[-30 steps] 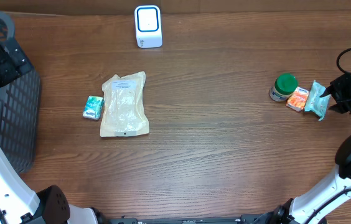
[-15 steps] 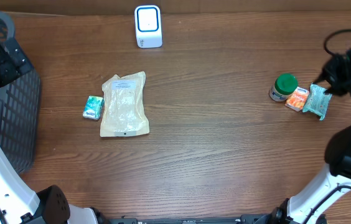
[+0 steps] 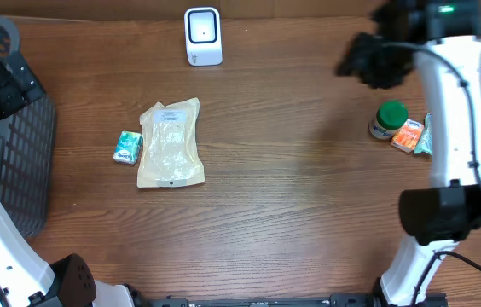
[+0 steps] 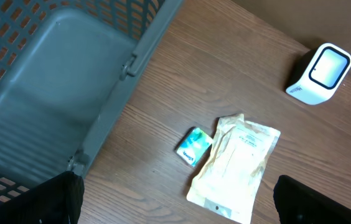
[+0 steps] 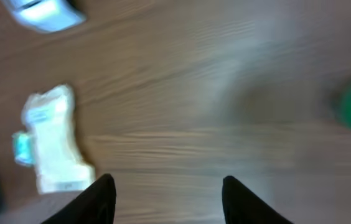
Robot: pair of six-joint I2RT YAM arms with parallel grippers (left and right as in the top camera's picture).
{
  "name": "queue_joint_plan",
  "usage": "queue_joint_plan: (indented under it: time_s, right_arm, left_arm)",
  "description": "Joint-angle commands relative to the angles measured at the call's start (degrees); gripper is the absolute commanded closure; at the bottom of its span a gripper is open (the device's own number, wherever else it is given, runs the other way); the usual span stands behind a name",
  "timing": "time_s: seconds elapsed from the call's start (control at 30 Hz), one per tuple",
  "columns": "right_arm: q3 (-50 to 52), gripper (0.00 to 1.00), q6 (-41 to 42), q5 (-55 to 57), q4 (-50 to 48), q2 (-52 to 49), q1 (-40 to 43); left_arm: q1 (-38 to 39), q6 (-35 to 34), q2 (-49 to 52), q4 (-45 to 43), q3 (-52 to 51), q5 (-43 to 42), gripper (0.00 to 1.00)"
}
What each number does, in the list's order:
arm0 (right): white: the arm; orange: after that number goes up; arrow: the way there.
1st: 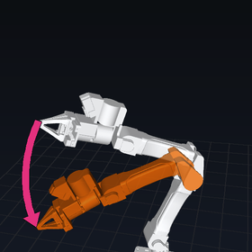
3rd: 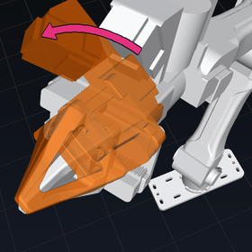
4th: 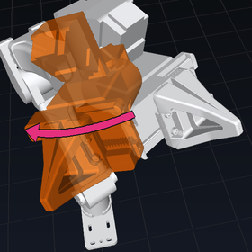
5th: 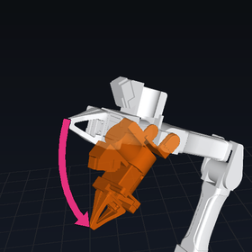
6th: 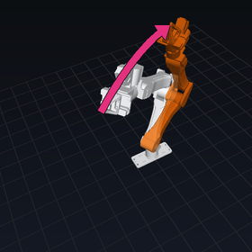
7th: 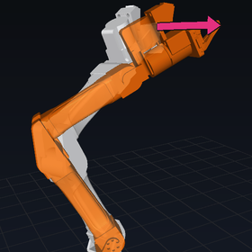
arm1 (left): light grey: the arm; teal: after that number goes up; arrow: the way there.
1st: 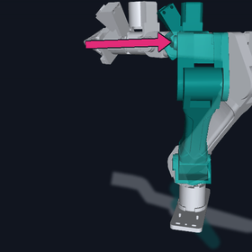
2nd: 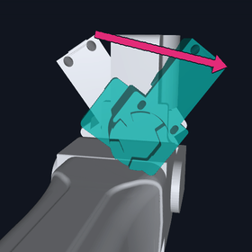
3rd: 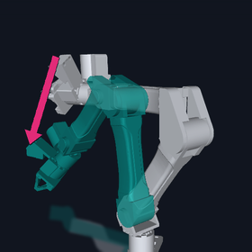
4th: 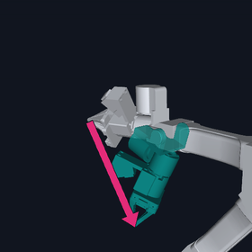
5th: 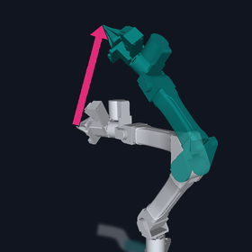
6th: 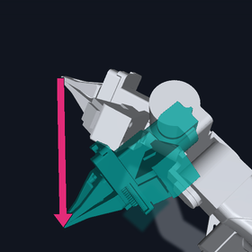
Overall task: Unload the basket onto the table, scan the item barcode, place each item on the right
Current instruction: 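Swing the right gripper left over the tan bag, then grasp the tan bag with the right gripper and lift it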
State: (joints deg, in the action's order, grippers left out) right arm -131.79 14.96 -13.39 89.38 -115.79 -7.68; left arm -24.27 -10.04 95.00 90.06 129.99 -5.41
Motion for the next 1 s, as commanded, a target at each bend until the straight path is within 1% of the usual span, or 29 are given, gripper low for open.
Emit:
queue_joint_plan:
  time_s: [0.0,0.1,0.3,0.5,0.73,0.8,0.97]
  right_arm:
    - [-0.11,0.48,1.84,-3.45,-3.58,-0.87,-6.51]
    - [0.92,0.48,4.81,-3.48,-7.19,-3.19,-12.07]
    - [4.98,0.47,5.20,-8.48,-16.61,-9.29,-20.81]
    - [7.04,0.36,5.20,-15.61,-26.84,-17.59,-26.12]
    - [7.04,0.30,5.25,-17.84,-31.71,-23.50,-27.34]
    - [7.06,0.27,5.57,-17.79,-32.44,-24.72,-27.34]
    - [9.14,0.27,9.31,-20.59,-37.38,-27.17,-27.34]
  left_arm:
    - [-0.04,1.27,0.15,-0.09,0.24,-0.44,0.00]
    - [-0.04,1.27,0.15,-0.09,0.24,-0.44,0.01]
    - [-0.04,1.27,0.15,-0.09,0.24,-0.44,0.00]
    - [-0.04,1.27,0.15,-0.09,0.24,-0.44,0.00]
    - [-0.04,1.27,0.15,-0.09,0.24,-0.44,0.00]
    - [-0.04,1.27,0.15,-0.09,0.24,-0.44,0.01]
    - [-0.04,1.27,0.15,-0.09,0.24,-0.44,0.00]
